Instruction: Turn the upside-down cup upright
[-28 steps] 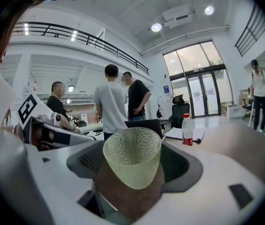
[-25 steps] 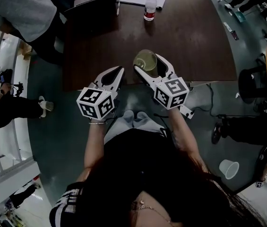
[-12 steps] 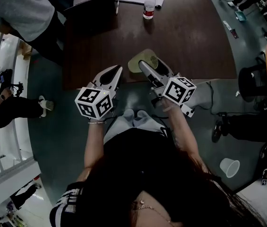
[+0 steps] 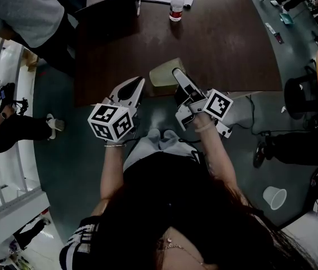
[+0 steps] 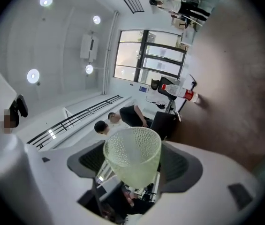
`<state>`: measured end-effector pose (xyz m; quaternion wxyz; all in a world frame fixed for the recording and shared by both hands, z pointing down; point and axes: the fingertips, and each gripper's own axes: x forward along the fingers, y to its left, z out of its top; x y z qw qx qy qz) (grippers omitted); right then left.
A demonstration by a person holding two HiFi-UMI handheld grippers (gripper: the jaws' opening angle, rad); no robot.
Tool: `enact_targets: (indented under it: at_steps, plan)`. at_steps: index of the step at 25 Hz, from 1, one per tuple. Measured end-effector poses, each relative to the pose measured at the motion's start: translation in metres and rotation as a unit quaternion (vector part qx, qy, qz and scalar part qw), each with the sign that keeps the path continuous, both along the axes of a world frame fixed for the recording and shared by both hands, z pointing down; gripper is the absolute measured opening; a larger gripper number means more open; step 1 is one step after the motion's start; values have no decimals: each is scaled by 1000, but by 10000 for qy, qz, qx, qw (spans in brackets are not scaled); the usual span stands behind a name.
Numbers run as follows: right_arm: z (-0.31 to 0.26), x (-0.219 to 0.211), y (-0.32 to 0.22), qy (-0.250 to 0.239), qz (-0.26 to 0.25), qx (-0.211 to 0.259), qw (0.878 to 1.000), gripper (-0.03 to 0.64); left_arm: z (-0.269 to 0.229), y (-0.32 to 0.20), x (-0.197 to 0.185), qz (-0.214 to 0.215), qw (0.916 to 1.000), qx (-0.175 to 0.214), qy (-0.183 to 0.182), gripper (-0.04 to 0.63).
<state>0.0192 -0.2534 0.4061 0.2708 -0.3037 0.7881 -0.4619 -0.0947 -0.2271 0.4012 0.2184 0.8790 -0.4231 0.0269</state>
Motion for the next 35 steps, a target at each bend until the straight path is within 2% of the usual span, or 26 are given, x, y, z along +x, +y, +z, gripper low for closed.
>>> enact_targets:
  at_steps: [8, 16, 26, 35]
  plan:
    - [25, 12, -5, -1108, -9, -750, 9910, 382, -1, -2, 9, 33, 9999, 58, 99, 17]
    - [26, 8, -4, -1484, -98, -863, 9851, 382, -2, 2, 7, 98, 9997, 125, 187, 17]
    - [24, 9, -5, -1630, -104, -883, 9826, 382, -3, 4, 2, 170, 9994, 130, 285, 18]
    - [16, 3, -5, -1937, -313, -801, 9773, 382, -5, 6, 5, 511, 9981, 231, 256, 122]
